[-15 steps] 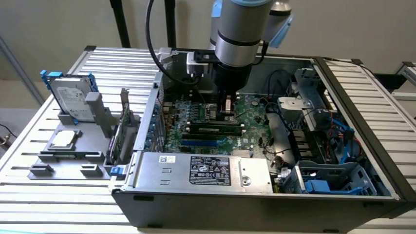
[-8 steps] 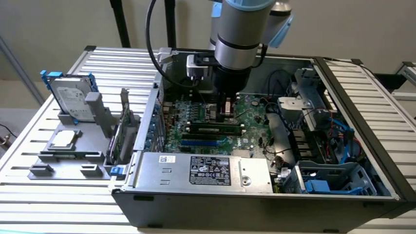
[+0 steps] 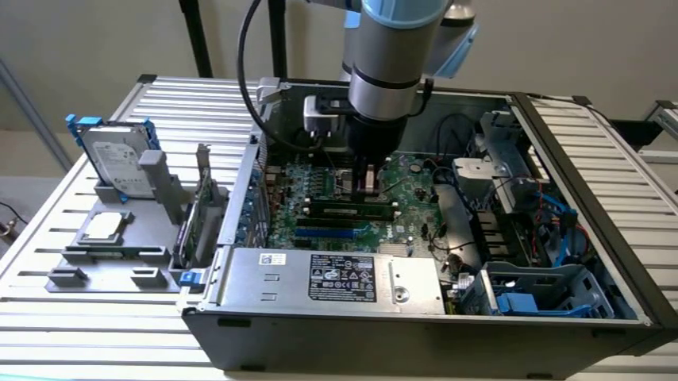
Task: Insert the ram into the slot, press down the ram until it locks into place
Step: 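Press down the ram until it locks into place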
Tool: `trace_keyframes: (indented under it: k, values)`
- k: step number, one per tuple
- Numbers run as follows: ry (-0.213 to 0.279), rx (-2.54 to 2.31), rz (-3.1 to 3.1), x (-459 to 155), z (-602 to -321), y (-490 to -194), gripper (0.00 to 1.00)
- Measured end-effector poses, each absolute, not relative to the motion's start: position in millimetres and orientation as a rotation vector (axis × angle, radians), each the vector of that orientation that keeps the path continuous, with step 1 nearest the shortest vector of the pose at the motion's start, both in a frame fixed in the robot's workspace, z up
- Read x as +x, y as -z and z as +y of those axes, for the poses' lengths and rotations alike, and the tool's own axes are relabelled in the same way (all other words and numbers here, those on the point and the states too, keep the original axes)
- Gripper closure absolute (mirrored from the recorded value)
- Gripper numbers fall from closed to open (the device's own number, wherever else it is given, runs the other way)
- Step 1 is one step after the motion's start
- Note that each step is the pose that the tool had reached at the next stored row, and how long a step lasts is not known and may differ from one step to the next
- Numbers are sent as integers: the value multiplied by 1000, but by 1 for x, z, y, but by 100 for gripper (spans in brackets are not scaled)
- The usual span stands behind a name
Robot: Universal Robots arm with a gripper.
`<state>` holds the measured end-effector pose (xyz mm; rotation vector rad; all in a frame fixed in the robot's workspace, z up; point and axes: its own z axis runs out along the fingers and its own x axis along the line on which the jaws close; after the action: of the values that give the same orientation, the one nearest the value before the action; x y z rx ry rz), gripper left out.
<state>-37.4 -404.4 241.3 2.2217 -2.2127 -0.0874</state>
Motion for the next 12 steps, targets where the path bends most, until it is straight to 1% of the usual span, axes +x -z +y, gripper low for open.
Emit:
trace_keyframes:
  k: [12]
  values:
    - [82, 2220, -2211, -40, -402, -233, 90]
